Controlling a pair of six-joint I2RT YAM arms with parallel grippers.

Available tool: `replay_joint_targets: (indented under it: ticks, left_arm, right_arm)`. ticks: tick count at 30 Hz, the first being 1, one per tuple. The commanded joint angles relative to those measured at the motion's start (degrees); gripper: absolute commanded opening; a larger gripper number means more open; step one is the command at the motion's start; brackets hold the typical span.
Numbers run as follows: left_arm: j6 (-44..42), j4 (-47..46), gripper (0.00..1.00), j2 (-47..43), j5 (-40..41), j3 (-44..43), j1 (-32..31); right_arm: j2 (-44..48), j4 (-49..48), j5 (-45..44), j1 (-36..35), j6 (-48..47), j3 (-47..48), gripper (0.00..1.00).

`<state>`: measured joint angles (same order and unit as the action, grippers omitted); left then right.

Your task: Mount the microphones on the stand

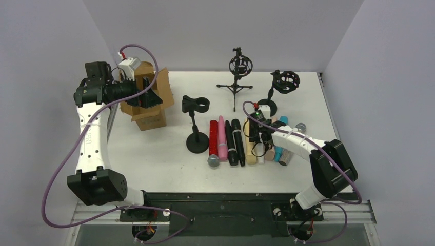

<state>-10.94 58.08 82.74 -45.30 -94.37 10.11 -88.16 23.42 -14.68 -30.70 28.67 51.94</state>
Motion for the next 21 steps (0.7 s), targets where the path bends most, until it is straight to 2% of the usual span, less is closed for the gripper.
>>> replay_joint_targets:
  ticks: [1, 9, 21]
  left_arm:
    - [-1.2, -1.4, 0.96, -0.2, -1.3, -2.3, 0.1]
    - [-2.4, -1.7, 0.96, -0.4, -0.3, -2.3, 0.0]
    - [-3.2, -2.2, 0.96, -0.7, 0.4, -4.9, -0.2]
  right_arm:
    - [2.1, 1.0, -2.8, -1.8, -0.8, 4.6, 0.42]
    - [1.0, 0.7, -0.4, -4.8, 0.8, 5.2, 0.42]
    - [-3.1, -2.7, 0.5, -6.7, 2.0, -1.2, 0.41]
